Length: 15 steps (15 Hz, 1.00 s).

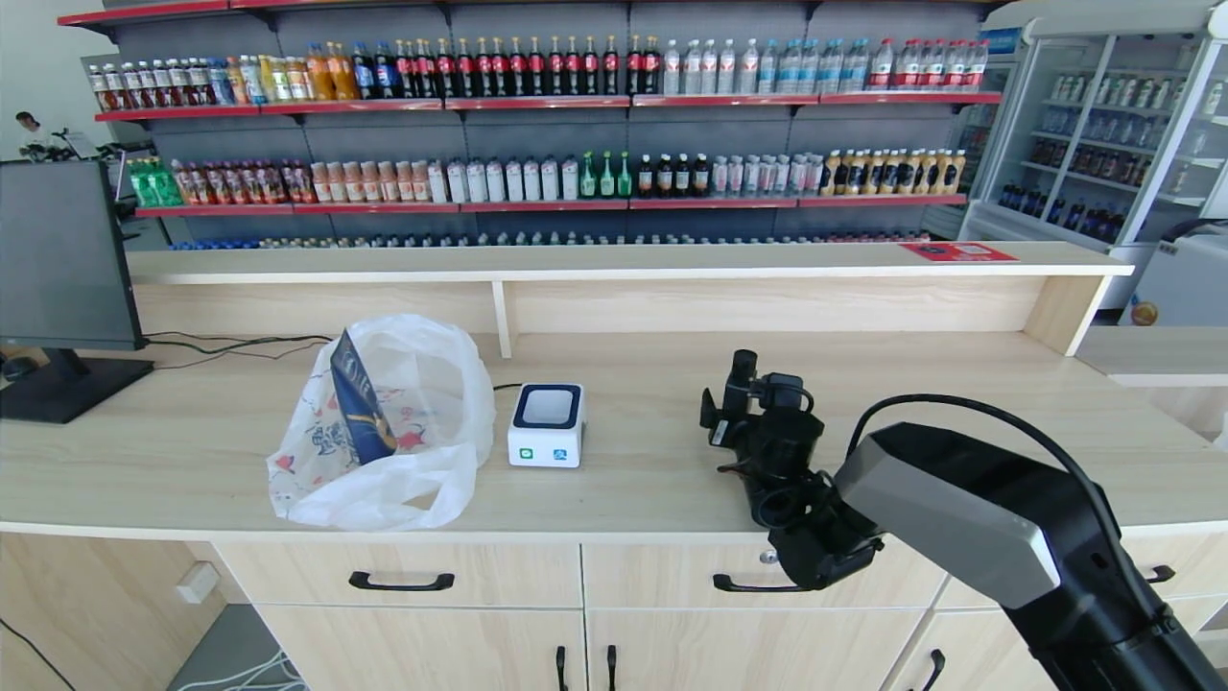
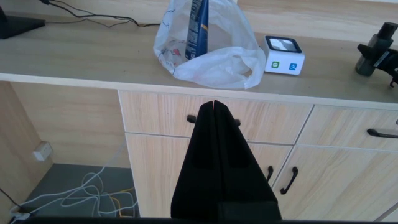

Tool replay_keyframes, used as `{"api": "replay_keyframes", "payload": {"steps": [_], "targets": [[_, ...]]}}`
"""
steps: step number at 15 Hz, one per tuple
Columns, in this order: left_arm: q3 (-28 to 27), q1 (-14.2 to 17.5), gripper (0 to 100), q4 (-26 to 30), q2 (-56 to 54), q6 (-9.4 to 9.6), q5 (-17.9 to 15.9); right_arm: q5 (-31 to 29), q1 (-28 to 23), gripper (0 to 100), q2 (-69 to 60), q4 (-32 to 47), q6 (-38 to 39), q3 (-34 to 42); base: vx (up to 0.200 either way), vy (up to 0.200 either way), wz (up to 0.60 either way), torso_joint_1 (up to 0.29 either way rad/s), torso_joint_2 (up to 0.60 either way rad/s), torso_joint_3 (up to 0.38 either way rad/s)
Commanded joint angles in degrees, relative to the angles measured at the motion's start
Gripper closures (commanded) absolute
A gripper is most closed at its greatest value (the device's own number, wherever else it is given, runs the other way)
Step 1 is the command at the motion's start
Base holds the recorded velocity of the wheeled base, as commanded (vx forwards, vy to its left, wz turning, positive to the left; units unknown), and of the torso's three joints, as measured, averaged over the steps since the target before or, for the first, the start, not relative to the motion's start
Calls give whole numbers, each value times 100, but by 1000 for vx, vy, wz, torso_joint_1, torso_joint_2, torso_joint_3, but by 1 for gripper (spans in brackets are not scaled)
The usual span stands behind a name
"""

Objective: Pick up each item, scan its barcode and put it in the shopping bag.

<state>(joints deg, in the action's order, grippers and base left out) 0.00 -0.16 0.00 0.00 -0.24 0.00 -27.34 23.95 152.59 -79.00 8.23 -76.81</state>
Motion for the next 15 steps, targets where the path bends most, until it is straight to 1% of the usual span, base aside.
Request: {"api": "replay_keyframes", "payload": {"steps": [1, 6, 8, 15], "targets": [[0, -2, 100, 0, 0, -2, 0, 10, -5, 0, 52, -2, 3, -36, 0, 0, 0, 0, 0, 0], [0, 7, 100, 0, 0, -11, 0, 80, -93, 0, 271, 279, 3, -493, 0, 0, 0, 0, 0, 0], [0, -2, 100, -9, 0, -11, 0, 194, -93, 0, 315, 315, 3, -580, 0, 0, 0, 0, 0, 0], [0, -2, 100, 0, 0, -2, 0, 212, -242, 0, 430, 455, 3, -844, 0, 0, 0, 0, 0, 0]]}}
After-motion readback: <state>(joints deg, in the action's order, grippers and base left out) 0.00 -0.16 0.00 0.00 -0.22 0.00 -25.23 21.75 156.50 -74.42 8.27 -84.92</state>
